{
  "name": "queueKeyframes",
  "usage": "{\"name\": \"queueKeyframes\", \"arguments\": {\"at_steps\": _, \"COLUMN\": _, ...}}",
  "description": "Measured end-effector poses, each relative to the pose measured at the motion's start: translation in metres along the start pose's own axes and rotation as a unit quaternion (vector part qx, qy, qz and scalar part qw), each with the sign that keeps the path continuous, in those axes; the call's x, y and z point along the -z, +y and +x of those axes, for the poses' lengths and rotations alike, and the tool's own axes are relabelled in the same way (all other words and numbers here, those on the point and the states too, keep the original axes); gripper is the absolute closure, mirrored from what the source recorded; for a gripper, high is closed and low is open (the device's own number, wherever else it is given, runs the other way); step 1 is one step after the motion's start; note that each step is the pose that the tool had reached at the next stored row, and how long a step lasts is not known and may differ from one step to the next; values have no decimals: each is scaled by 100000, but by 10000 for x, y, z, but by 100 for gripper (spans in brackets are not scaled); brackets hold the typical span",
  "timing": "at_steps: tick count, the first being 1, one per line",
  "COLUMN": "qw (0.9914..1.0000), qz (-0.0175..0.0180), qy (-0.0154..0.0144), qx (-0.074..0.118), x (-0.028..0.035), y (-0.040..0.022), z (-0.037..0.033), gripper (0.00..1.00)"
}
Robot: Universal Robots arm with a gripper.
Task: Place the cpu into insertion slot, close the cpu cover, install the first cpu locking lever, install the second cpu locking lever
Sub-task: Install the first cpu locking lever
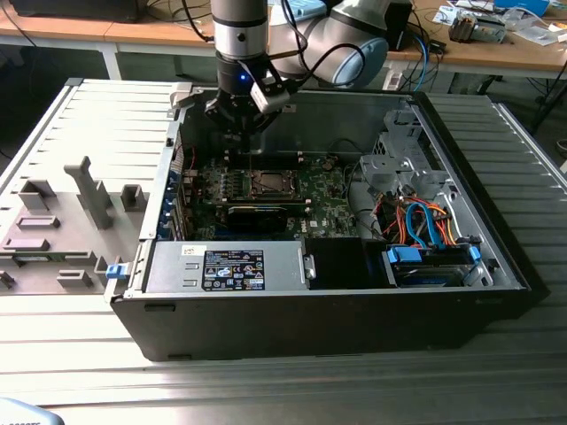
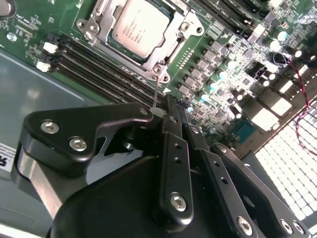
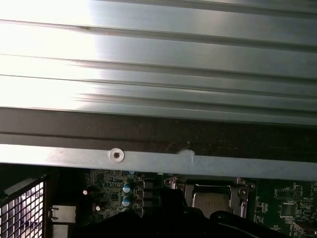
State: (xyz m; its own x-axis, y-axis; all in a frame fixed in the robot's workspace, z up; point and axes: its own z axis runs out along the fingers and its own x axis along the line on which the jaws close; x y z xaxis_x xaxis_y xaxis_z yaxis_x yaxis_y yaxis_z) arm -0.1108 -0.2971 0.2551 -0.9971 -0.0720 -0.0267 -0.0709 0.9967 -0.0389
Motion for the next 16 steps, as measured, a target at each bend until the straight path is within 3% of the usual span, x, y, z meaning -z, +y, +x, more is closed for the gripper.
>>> {"name": "queueKeyframes", "arguments": {"at_steps": 8, "qw": 100000, "qz": -2, "qy": 46, "qx": 1, "x": -2, "y": -6, "z": -87, "gripper": 89}}
{"name": "queueKeyframes", "arguments": {"at_steps": 16, "qw": 100000, "qz": -3, "qy": 49, "qx": -35, "x": -15, "y": -6, "z": -91, "gripper": 89}}
